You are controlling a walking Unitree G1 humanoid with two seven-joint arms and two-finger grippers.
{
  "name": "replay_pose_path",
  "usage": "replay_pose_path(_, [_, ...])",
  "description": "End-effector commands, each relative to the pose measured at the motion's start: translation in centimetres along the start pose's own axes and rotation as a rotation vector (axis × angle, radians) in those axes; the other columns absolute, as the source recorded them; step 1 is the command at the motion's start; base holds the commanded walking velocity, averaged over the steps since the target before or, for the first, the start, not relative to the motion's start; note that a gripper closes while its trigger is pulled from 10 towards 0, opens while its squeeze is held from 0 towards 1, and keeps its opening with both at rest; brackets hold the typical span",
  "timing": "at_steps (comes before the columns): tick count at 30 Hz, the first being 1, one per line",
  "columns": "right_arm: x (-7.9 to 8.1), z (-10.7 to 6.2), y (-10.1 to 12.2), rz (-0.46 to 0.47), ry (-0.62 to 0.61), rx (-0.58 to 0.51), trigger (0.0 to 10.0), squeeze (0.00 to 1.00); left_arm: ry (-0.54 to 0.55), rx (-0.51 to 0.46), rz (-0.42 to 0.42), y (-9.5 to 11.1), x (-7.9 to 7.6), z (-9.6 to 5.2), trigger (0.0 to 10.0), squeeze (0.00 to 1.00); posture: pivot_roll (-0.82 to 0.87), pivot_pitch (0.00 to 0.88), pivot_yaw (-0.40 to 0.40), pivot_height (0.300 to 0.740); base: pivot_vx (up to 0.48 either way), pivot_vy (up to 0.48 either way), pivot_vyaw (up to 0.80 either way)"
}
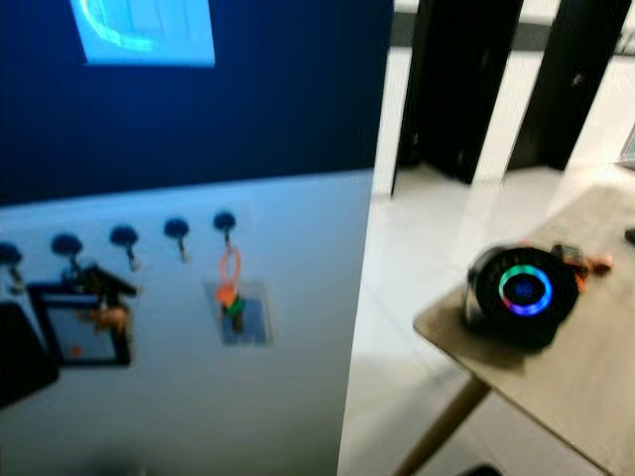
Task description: Hang keys on a hook
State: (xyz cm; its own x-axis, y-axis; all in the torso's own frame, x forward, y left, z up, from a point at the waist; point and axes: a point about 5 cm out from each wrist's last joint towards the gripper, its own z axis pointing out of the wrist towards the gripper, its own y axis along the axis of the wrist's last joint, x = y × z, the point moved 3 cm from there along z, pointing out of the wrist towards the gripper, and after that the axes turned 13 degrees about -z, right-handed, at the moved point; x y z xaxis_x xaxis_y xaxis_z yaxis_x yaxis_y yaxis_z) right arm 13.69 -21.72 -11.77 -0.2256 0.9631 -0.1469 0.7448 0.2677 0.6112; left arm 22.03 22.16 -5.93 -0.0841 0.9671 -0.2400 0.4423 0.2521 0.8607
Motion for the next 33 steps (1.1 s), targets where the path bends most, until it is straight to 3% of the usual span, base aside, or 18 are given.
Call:
replay_pose_path(1, [-0.11, -0.31, -0.8, 0.009, -0.004, 0.025, 10.0, 0.0, 0.016, 0.009, -0.023, -0.33, 0.13, -0.12, 10.0, 0.0, 0.05, 0.077, -0.051, 0.74, 0.0, 0.0, 0.8])
replay_pose_path(28, [-0.3, -0.15, -0.49, 0.013, -0.009, 0.023, 10.0, 0.0, 0.019, 0.029, -0.033, -0.49, 0.11, 0.09, 10.0, 0.0, 0.05, 0.073, -0.049, 0.74, 0.0, 0.0, 0.8])
replay_pose_path(33, [-0.38, -0.2, -0.67, 0.056, -0.03, 0.029, 10.0, 0.0, 0.025, 0.039, -0.024, -0.56, 0.17, 0.14, 10.0, 0.0, 0.05, 0.071, -0.046, 0.74, 0.0, 0.0, 0.09])
